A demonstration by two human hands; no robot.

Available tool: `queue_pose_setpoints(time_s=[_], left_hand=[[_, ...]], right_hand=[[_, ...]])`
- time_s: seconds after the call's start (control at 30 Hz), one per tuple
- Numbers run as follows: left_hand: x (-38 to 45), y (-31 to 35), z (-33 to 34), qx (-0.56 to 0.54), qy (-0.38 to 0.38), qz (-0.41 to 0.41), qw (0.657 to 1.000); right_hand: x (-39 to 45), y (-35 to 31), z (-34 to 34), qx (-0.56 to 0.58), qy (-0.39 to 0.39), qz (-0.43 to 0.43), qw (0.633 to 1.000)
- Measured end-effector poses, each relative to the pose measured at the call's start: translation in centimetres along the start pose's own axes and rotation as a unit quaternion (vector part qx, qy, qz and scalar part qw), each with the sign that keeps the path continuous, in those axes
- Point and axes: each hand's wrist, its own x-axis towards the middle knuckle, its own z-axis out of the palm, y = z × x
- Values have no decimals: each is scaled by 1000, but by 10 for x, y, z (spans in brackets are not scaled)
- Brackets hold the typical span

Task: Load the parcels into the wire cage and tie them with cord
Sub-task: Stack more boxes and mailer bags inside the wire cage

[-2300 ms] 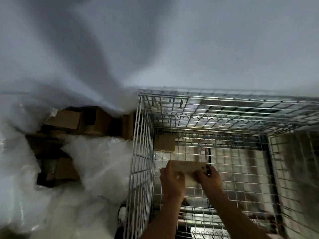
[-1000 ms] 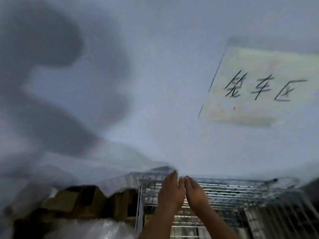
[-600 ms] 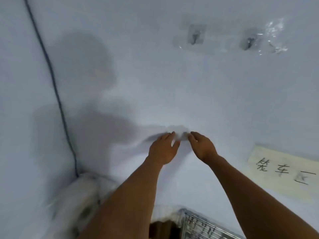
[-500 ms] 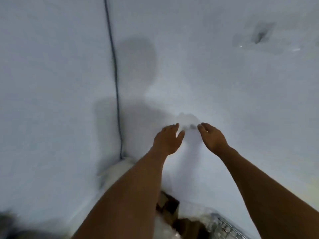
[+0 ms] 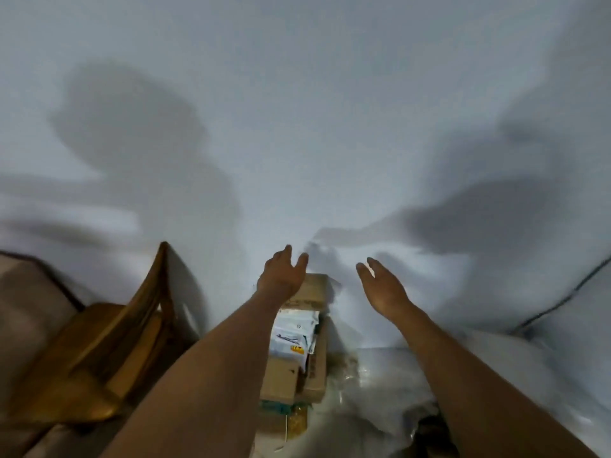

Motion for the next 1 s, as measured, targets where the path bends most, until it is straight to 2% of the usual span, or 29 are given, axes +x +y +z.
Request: queue_pose_setpoints(time_s=[0.13,0.23,0.37,0.47,0.63,0.77,0.87,1.0], left_hand=[[94,-113,27,-16,-15,-115,993],[139,-164,64,-40,-40,-150,987],[167,-182,117,-62,-101,-145,982],[162,-169,138,-78,-59,-144,985],[136,-91,155,-80,2,-91,993],[87,34,191,-81,-30,29,996],[13,140,234,-104,-60,116,986],[-144,270,300,-159,-113,205,959]], right_hand=[[113,8,120,52,-49,68,995],[167,33,184,111,-69,158,979],[197,76,234,145,-77,203,965],[187,86,229,170,-28,186,967],[150,105,152,229,23,170,958],[95,160,32,261,115,167,944],[18,206,-81,249,208,163,932],[-141,283,-219,208,324,177,906]])
